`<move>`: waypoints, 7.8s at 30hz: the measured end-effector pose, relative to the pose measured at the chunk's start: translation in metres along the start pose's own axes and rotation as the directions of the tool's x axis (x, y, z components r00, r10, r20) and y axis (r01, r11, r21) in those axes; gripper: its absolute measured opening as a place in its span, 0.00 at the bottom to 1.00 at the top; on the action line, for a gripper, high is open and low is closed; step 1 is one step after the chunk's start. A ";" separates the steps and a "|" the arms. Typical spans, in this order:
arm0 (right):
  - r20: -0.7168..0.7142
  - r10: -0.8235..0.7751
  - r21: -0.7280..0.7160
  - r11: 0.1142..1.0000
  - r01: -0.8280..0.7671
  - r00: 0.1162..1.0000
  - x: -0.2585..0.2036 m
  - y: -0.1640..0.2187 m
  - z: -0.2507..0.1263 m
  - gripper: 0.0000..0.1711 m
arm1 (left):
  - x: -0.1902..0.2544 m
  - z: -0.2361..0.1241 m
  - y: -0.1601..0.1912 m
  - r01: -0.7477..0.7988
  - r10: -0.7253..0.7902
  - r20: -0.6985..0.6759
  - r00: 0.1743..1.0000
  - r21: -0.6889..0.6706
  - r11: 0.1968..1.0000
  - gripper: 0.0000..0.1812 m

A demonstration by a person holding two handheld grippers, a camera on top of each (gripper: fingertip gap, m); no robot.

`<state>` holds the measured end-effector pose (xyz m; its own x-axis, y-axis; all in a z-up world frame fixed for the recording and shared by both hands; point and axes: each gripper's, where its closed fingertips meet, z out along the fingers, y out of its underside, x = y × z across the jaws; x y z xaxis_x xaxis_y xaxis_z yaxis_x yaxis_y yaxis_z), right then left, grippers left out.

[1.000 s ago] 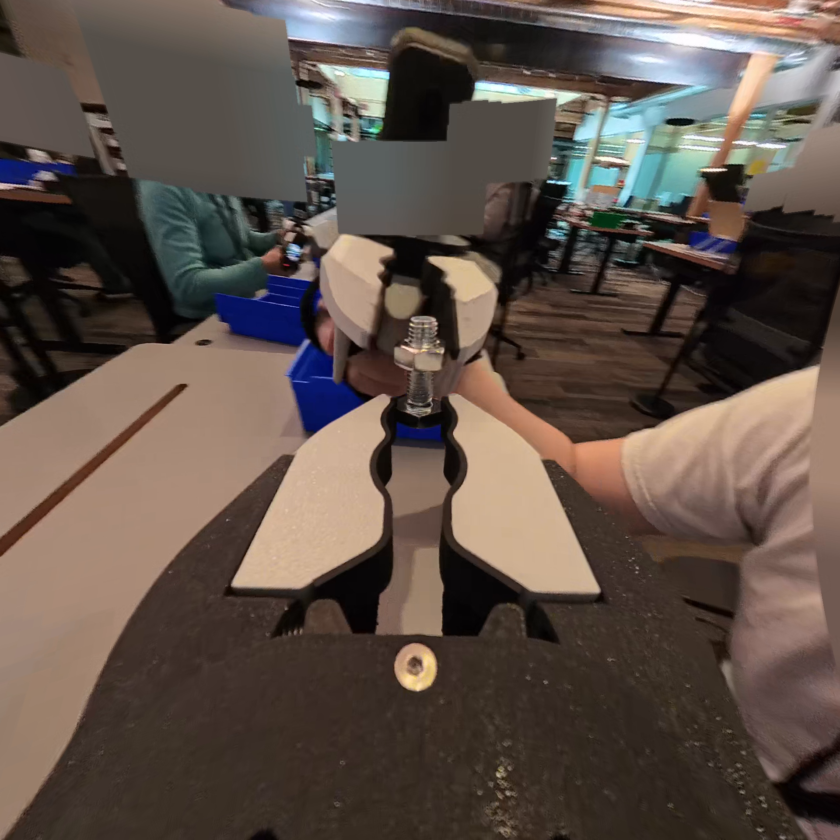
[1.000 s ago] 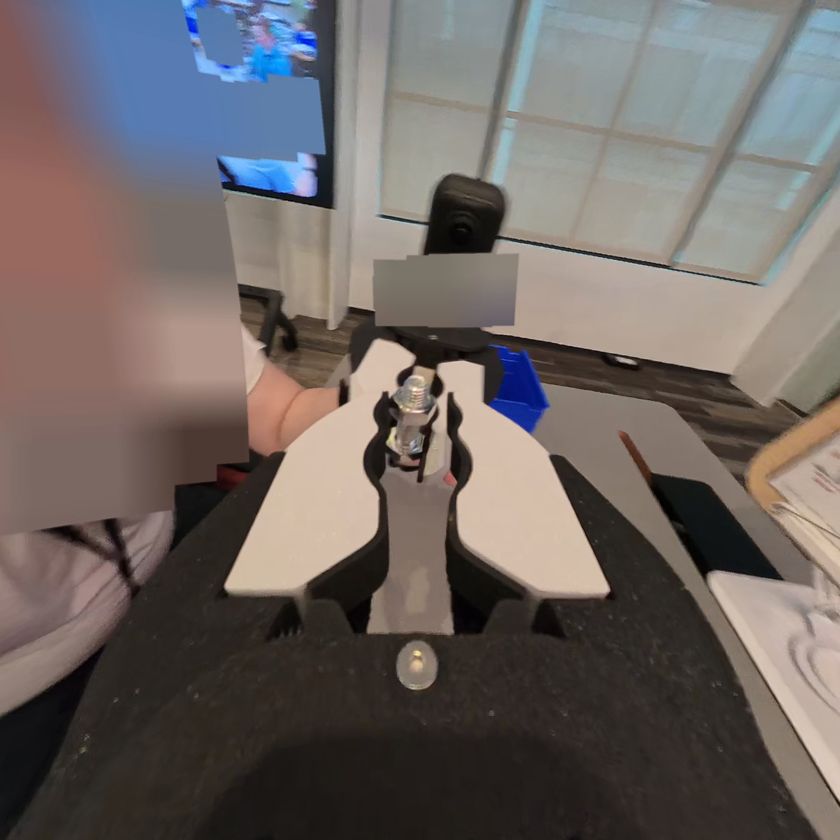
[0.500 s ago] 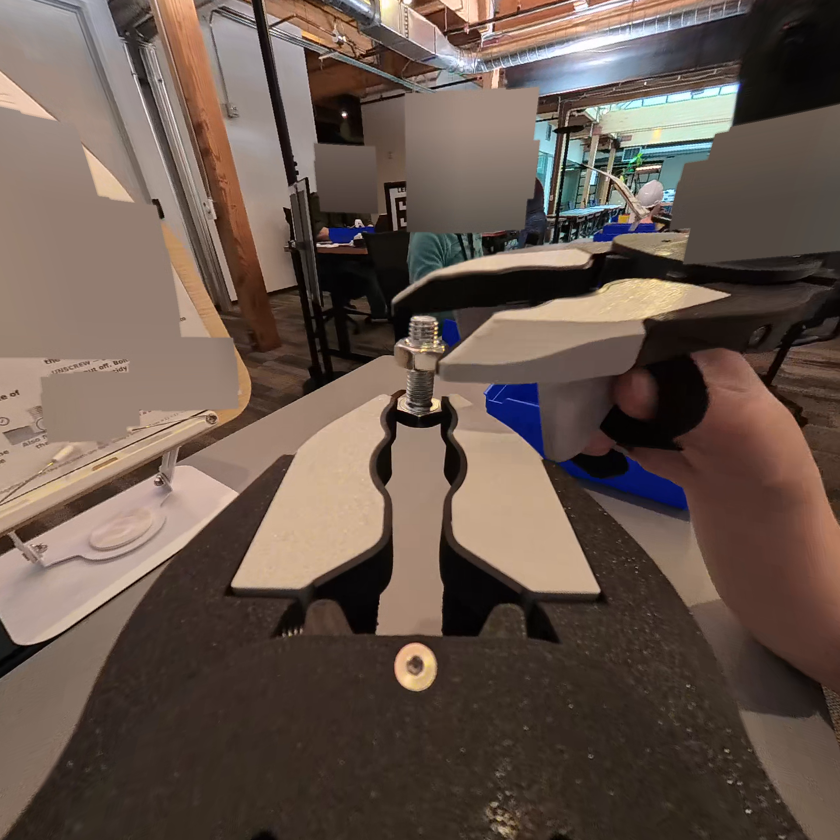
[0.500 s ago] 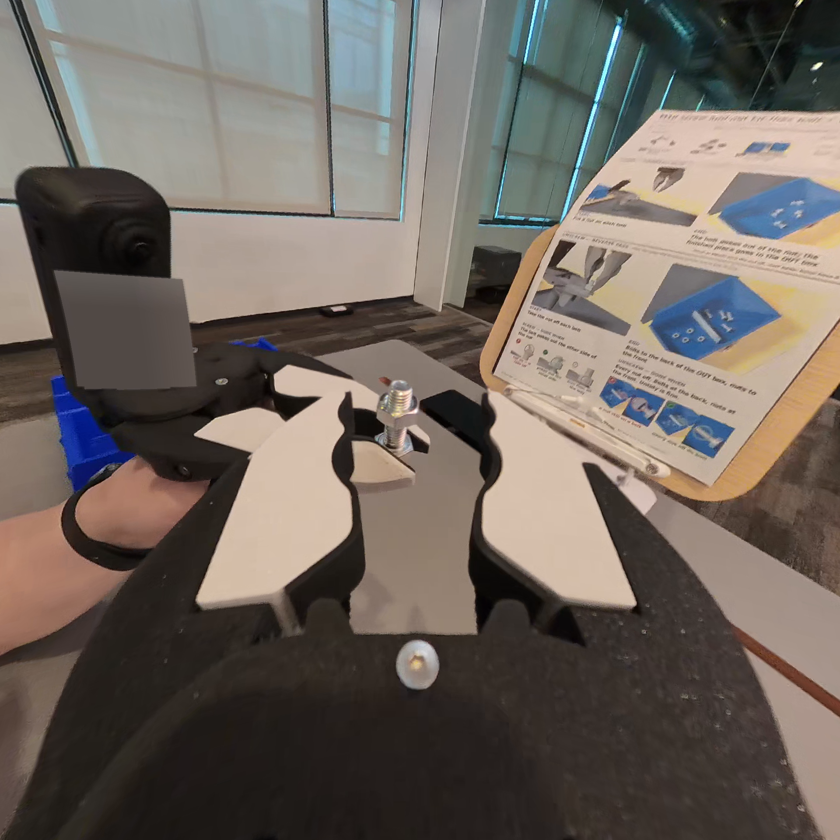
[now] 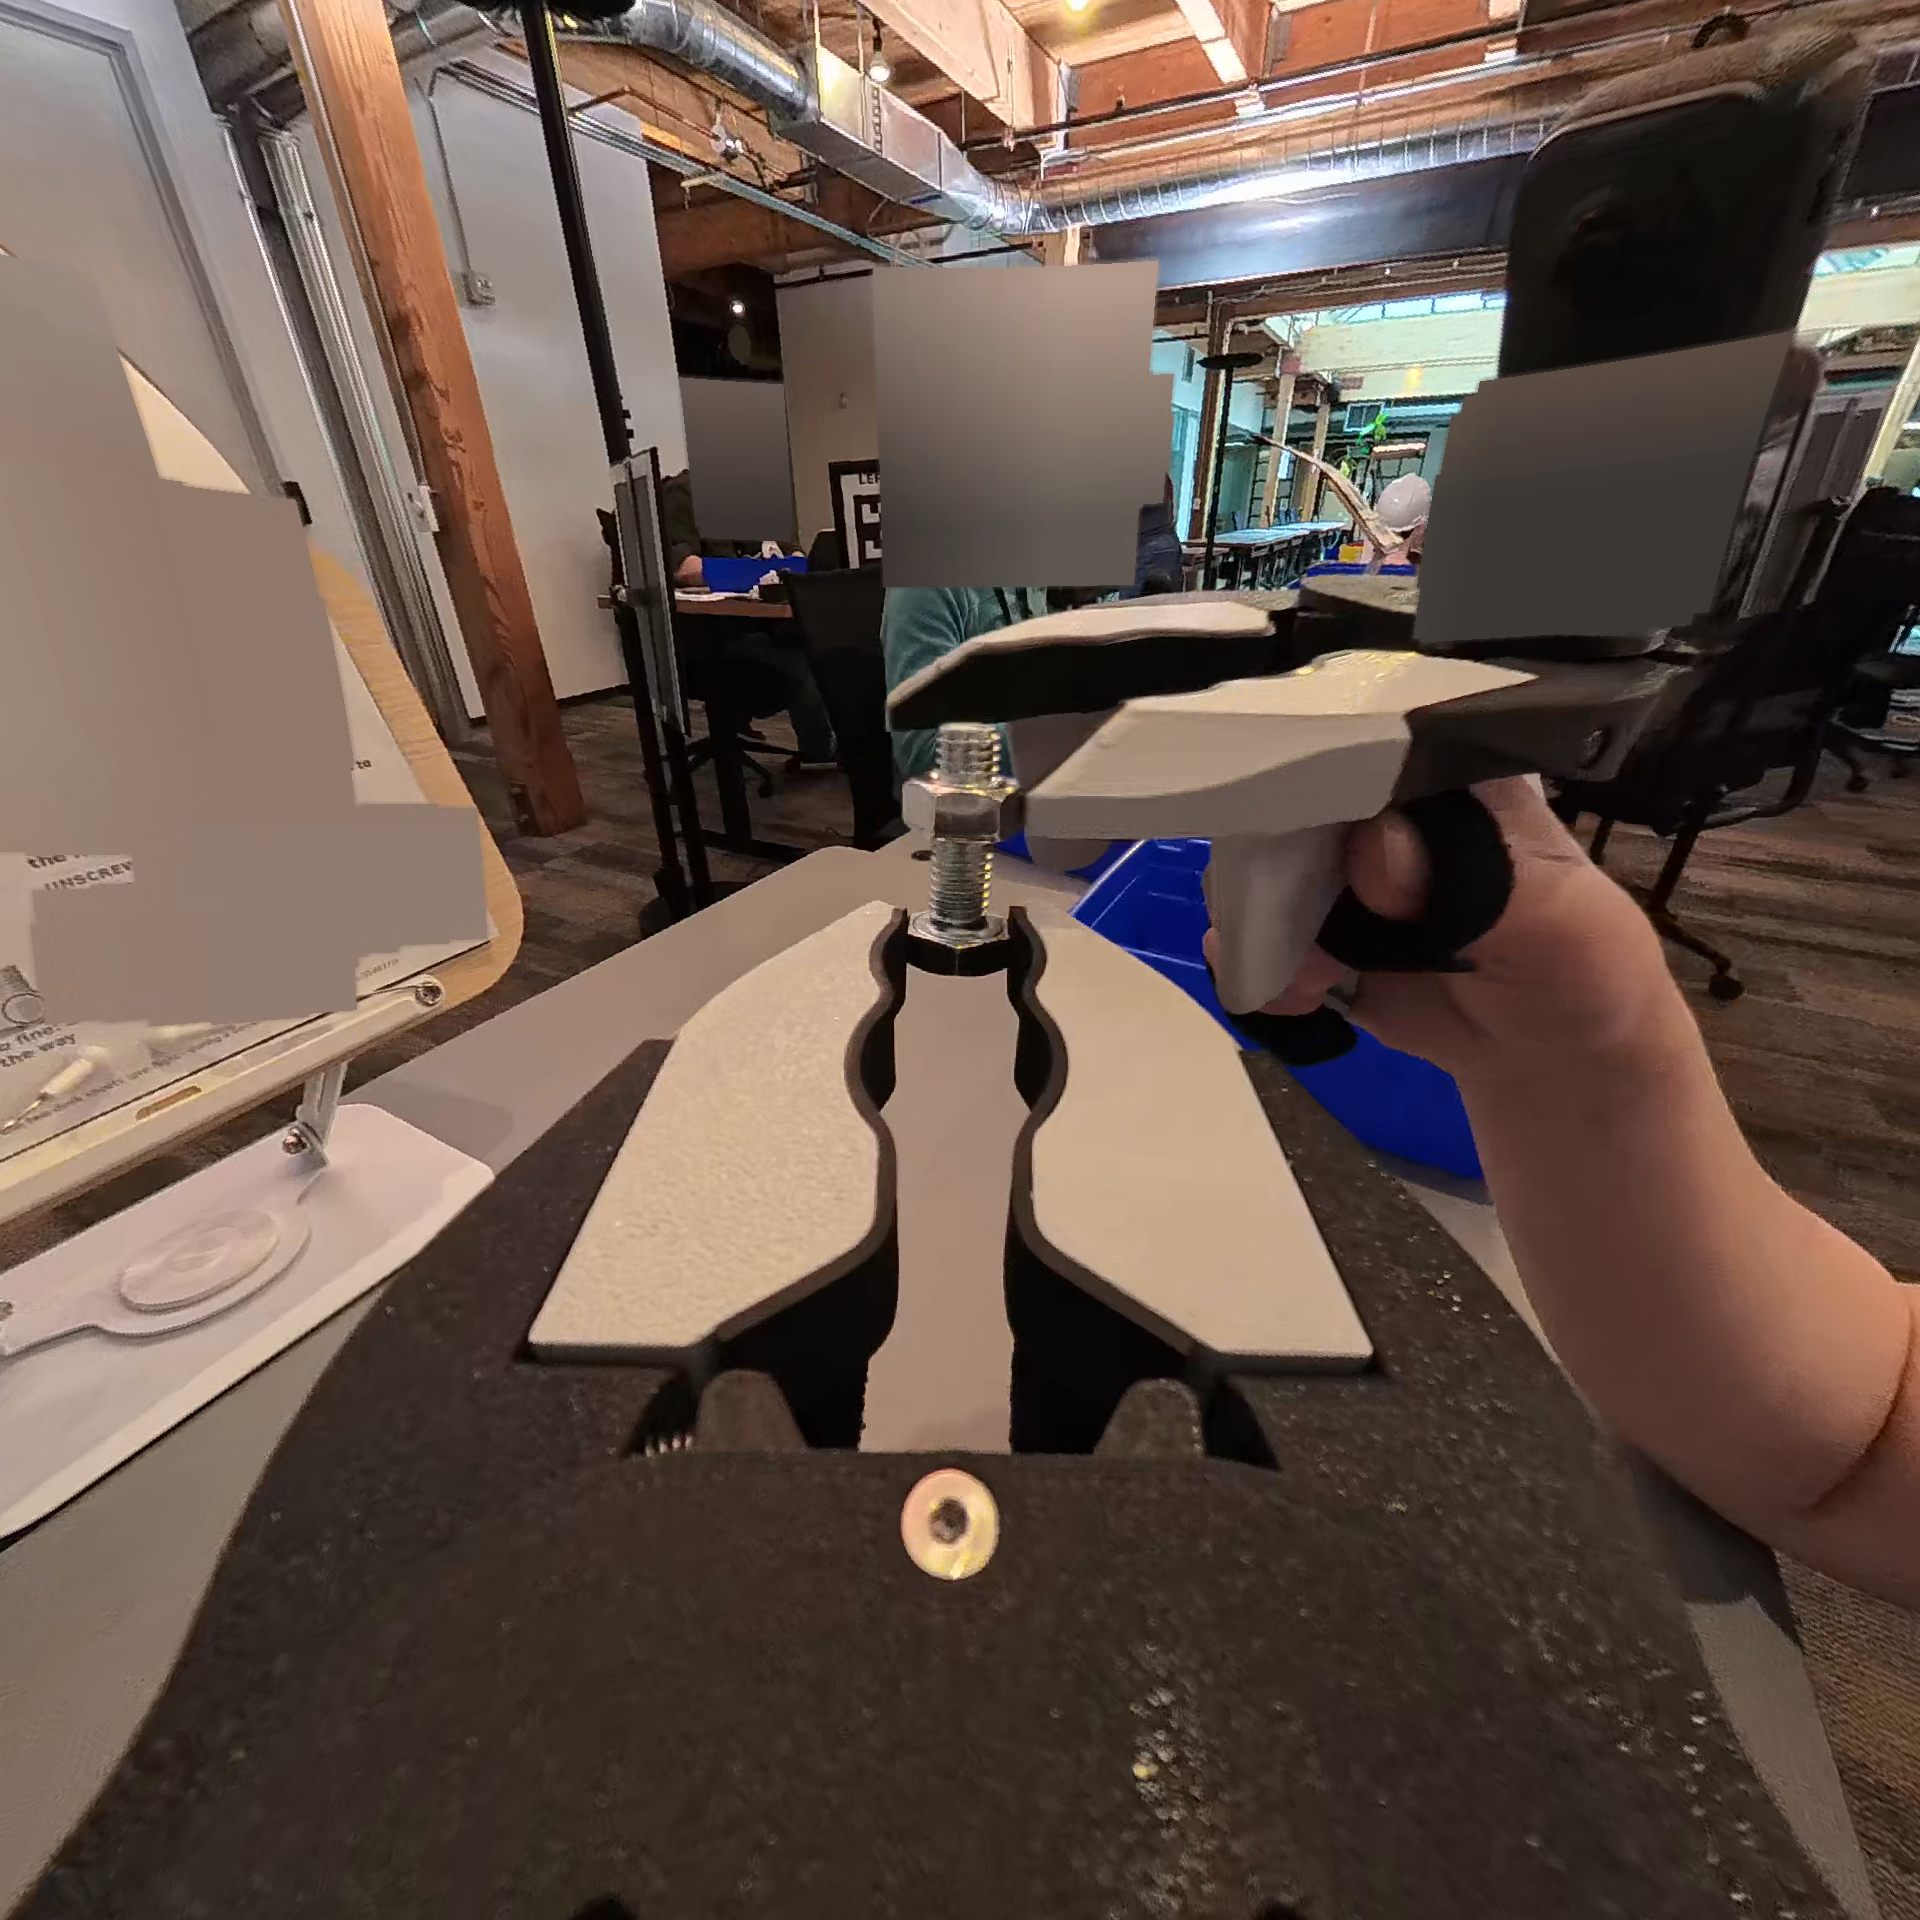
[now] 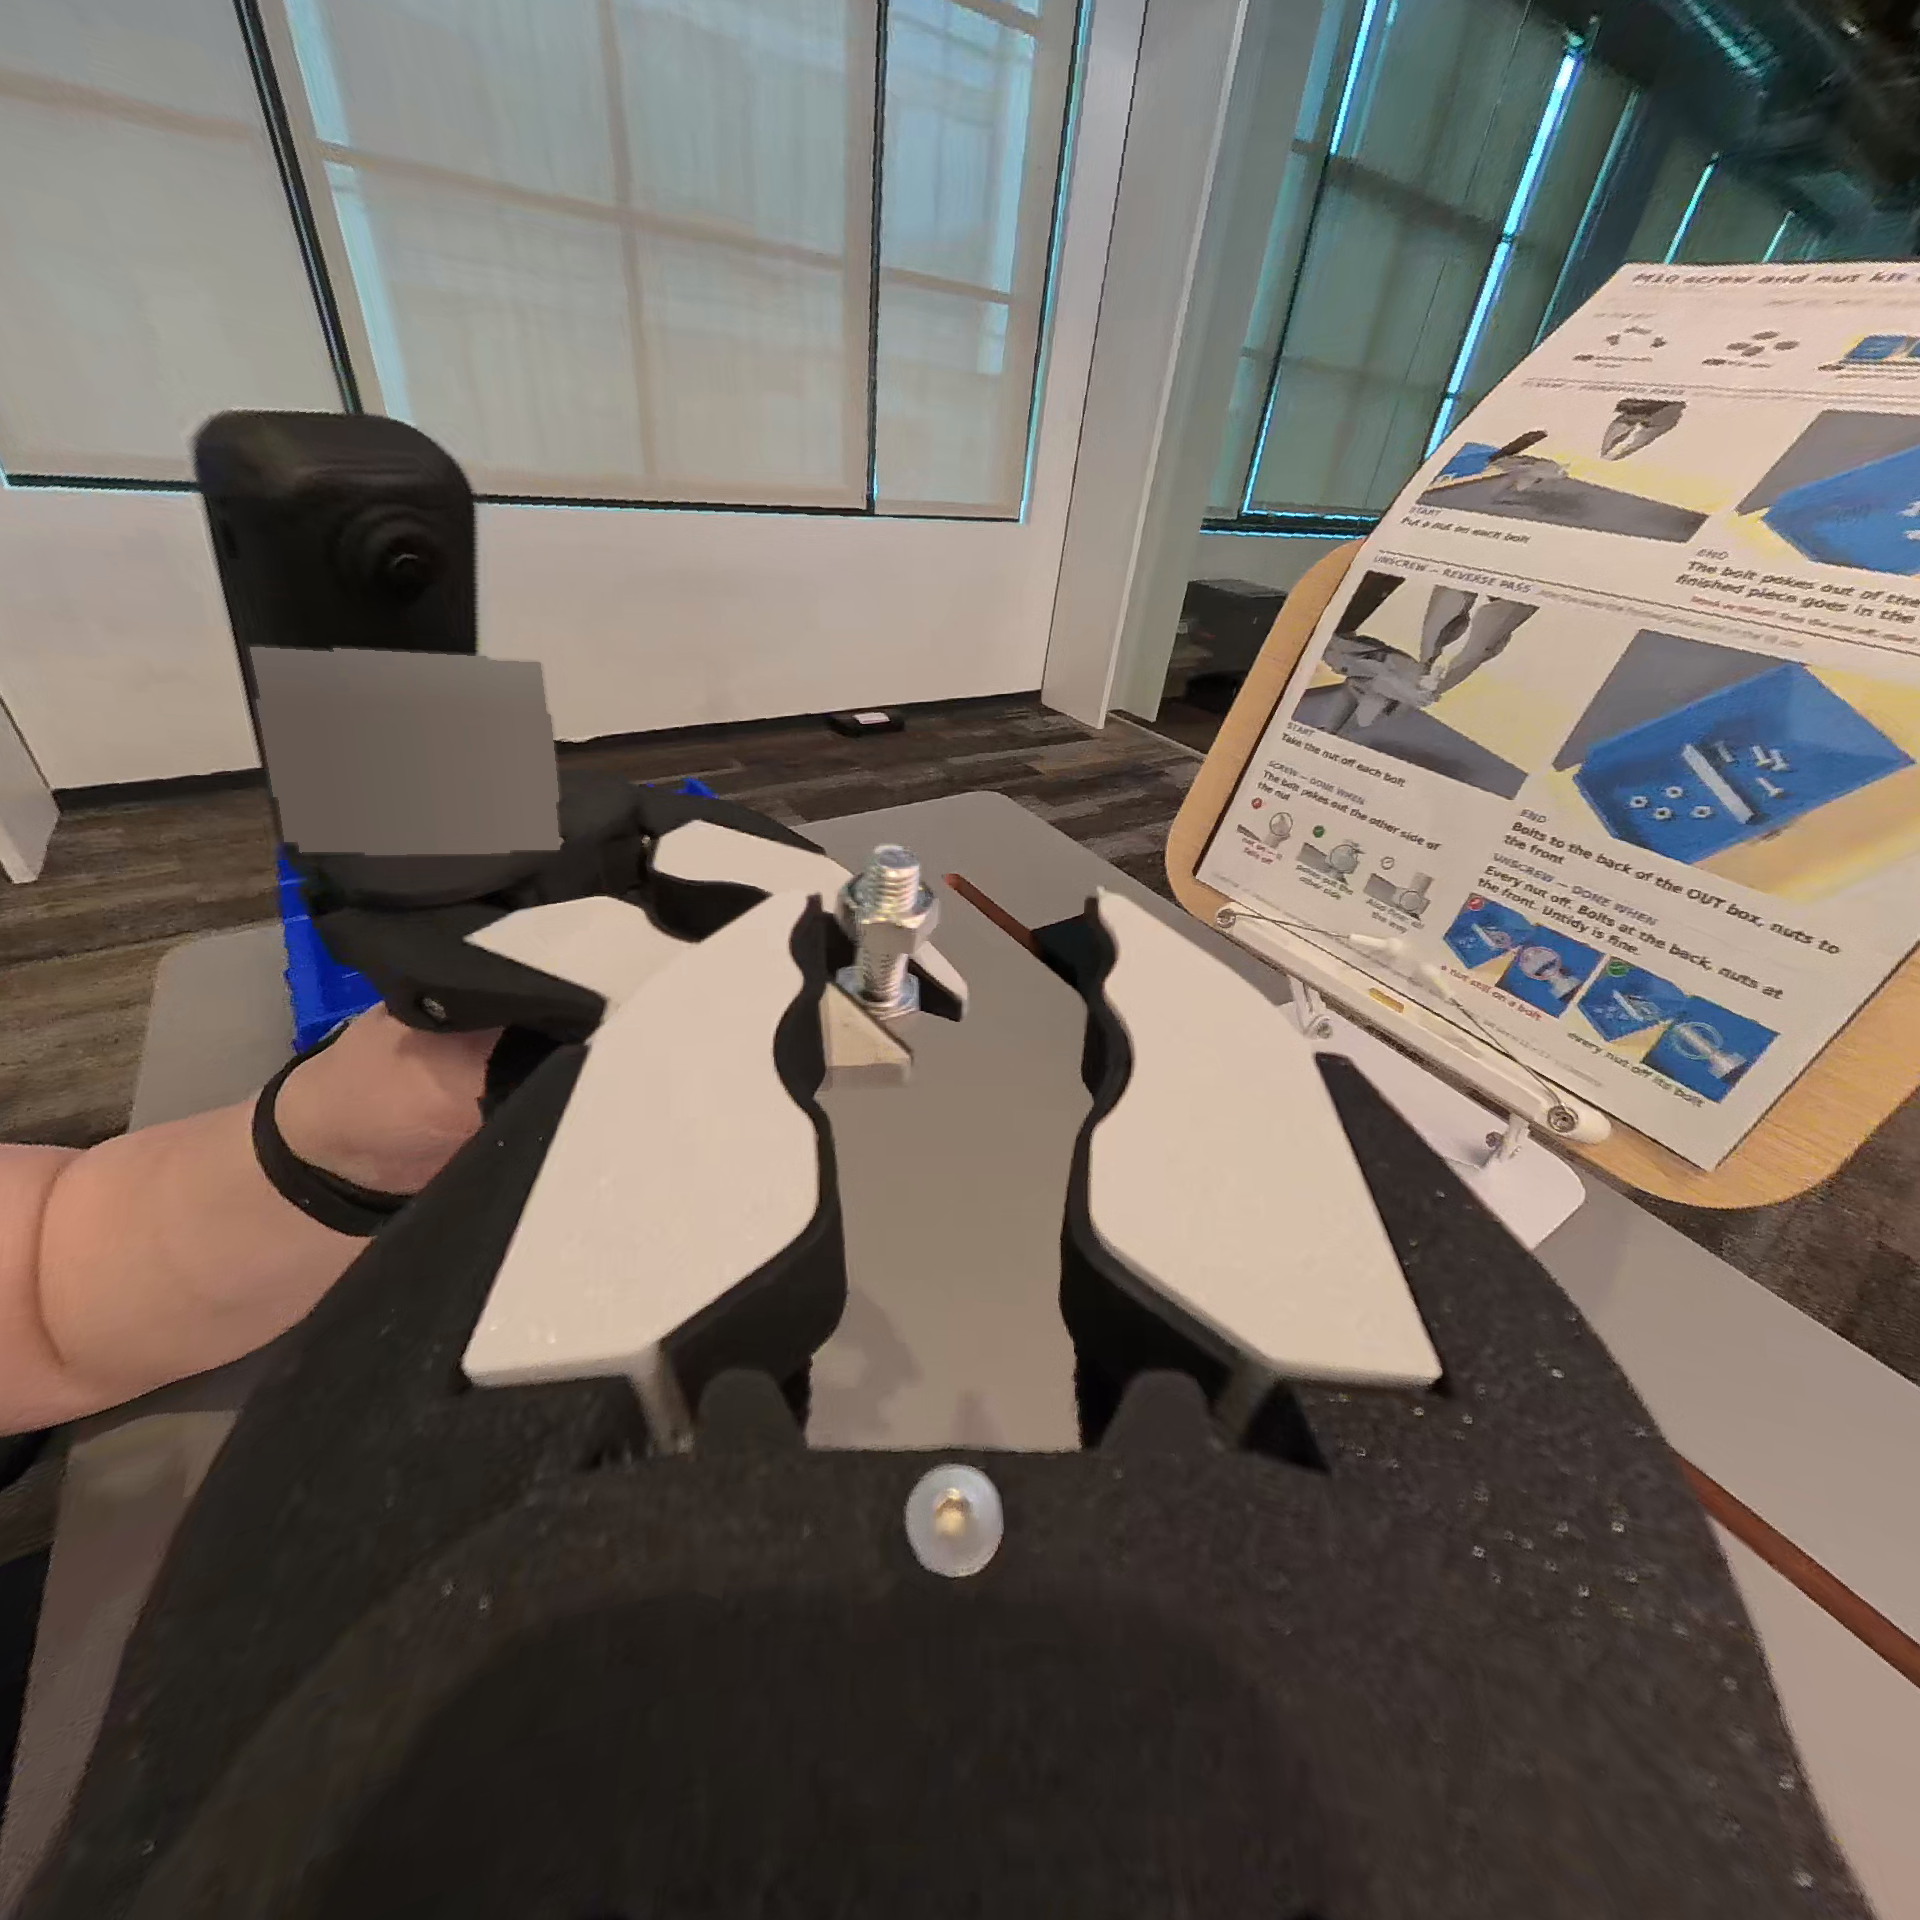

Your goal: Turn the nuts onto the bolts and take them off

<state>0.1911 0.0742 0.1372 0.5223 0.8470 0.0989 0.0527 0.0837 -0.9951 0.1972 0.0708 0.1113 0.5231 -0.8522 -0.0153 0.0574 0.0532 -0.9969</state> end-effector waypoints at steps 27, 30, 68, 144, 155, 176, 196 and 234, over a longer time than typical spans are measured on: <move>0.084 0.042 0.028 0.999 -0.044 0.996 -0.010 -0.008 -0.005 0.27 | 0.006 0.000 -0.004 -0.052 0.052 0.000 0.999 0.023 0.998 0.10; 0.013 0.008 0.014 1.000 -0.008 1.000 0.001 -0.003 -0.003 0.30 | 0.008 0.001 -0.003 -0.060 0.060 0.001 0.998 0.022 0.998 0.10; 0.121 0.084 0.059 0.994 -0.092 0.989 -0.004 -0.008 -0.005 0.29 | 0.005 -0.001 -0.005 -0.025 0.025 -0.011 1.000 0.029 0.999 0.10; 0.233 0.156 0.103 0.978 -0.184 0.960 -0.006 -0.016 -0.011 0.24 | 0.012 -0.006 -0.014 -0.004 0.006 -0.034 0.999 0.060 0.998 0.10; 0.247 0.171 0.110 0.973 -0.203 0.954 -0.004 -0.017 -0.014 0.23 | 0.012 -0.007 -0.016 -0.007 0.010 -0.037 0.999 0.065 0.998 0.10; 0.247 0.149 0.077 0.982 -0.172 0.958 -0.008 -0.012 -0.009 0.25 | 0.016 -0.004 -0.012 -0.010 0.012 -0.044 0.999 0.048 0.999 0.10; 0.255 0.182 0.063 0.977 -0.204 0.950 0.001 -0.010 -0.013 0.23 | 0.012 -0.004 -0.011 -0.006 0.008 -0.041 0.999 0.043 0.999 0.10; 0.097 0.258 -0.387 0.900 -0.202 0.961 0.004 0.056 -0.020 0.10 | 0.001 0.020 0.056 -0.409 0.448 0.085 0.890 -0.284 0.867 0.10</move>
<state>0.2129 0.0714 0.0815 0.4328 0.8869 -0.1616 0.2709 -0.2989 -0.9150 0.2176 0.0833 0.0572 0.5634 -0.6906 -0.4534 -0.4060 0.2466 -0.8800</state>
